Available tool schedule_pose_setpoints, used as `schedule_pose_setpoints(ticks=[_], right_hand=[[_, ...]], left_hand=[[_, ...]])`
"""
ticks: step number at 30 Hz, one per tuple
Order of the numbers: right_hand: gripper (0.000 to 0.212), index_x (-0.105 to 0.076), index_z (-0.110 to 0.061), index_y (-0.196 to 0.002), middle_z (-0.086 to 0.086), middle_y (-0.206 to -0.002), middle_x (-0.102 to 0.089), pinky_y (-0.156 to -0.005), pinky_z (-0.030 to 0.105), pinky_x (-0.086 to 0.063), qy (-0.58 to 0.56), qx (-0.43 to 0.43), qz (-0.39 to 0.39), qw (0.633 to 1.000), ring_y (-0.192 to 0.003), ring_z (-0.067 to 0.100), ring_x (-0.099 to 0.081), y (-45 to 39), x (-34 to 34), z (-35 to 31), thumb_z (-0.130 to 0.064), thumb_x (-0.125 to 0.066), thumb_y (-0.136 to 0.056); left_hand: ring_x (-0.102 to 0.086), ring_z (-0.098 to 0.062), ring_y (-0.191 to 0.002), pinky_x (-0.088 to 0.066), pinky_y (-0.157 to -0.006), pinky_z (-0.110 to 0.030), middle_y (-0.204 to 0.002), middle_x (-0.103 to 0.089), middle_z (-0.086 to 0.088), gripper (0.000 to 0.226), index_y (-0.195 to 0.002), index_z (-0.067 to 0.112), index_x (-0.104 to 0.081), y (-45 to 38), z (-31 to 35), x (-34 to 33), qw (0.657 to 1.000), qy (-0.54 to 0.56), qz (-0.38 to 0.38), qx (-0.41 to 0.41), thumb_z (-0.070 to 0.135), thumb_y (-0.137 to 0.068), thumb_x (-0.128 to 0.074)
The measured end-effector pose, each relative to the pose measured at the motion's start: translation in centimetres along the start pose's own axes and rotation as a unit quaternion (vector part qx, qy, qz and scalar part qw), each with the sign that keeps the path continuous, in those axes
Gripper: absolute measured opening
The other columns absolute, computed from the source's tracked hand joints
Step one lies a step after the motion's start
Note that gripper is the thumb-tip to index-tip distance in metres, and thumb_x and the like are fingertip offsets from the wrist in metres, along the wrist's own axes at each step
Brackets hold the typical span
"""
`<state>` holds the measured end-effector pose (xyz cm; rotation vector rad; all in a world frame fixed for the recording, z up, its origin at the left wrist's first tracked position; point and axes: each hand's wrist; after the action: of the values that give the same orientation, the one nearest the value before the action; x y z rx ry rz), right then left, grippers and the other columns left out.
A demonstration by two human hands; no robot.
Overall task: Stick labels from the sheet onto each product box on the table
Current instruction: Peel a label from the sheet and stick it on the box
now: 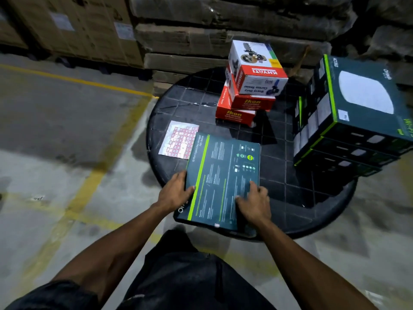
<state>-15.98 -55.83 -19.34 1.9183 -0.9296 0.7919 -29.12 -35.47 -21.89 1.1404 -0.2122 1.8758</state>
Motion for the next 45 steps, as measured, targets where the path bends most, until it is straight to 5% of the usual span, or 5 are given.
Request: schedule_pose_setpoints(ticks=[11,22,28,35,45], right_hand=[[0.049,-0.05,-0.013,-0.136,0.01,-0.135,-0.049,-0.103,0.037,-0.033,0.061,0.145,0.037,0.987,-0.124,0.03,-0.041,-8.1,-2.5,-12.6,-0.024,-0.057,-0.089],[0.037,-0.056,-0.013,-0.13,0.009,-0.123,-0.056,-0.092,0.036,-0.041,0.095,0.161,0.041,0.982,-0.113,0.026,-0.048,-17.2,-5.3,-22.9,-0.024,-0.054,-0.095],[0.026,-0.067,-0.009,-0.109,0.013,-0.113,-0.063,-0.083,0.039,-0.047,0.155,0.153,0.008,0.976,-0.107,0.034,-0.057,-20.8,-5.9,-25.7,-0.025,-0.056,-0.091],[0.027,-0.068,-0.013,-0.113,0.008,-0.117,-0.064,-0.082,0.037,-0.052,0.185,0.137,-0.06,0.971,-0.107,0.03,-0.061,-22.7,-6.8,-26.5,-0.026,-0.065,-0.089],[0.035,-0.061,-0.02,-0.115,0.007,-0.118,-0.055,-0.082,0.039,-0.048,0.284,0.251,-0.103,0.92,-0.106,0.026,-0.054,-24.4,-8.0,-26.8,-0.034,-0.07,-0.085]], left_hand=[[-0.048,-0.035,-0.124,-0.041,-0.099,-0.044,-0.134,-0.054,-0.017,0.036,-0.126,0.004,-0.057,-10.5,-5.2,5.9,0.987,-0.146,0.046,-0.045,0.018,-0.094,-0.052],[-0.017,-0.028,-0.146,-0.012,-0.118,-0.043,-0.159,-0.023,-0.008,0.053,-0.15,0.019,-0.03,-20.7,-7.3,7.8,0.957,-0.242,-0.05,-0.155,0.039,-0.1,-0.033],[-0.033,-0.027,-0.137,-0.016,-0.115,-0.044,-0.152,-0.035,-0.008,0.05,-0.14,0.021,-0.042,-21.5,-9.2,8.1,0.934,-0.292,-0.055,-0.2,0.043,-0.095,-0.043],[-0.057,-0.031,-0.107,-0.039,-0.102,-0.049,-0.118,-0.062,-0.011,0.038,-0.105,0.012,-0.064,-20.5,-11.5,8.8,0.94,-0.256,0.009,-0.223,0.037,-0.077,-0.07],[-0.024,-0.026,-0.142,-0.018,-0.117,-0.038,-0.157,-0.025,-0.006,0.067,-0.148,0.02,-0.031,-22.6,-10.3,8.5,0.947,-0.245,-0.066,-0.196,0.053,-0.092,-0.05]])
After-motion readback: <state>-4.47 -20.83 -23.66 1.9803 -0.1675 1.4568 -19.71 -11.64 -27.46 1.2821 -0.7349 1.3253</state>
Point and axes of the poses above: each hand's wrist, its own y-axis away from the middle knuckle, its own x-axis out of the back of the hand, z = x × y
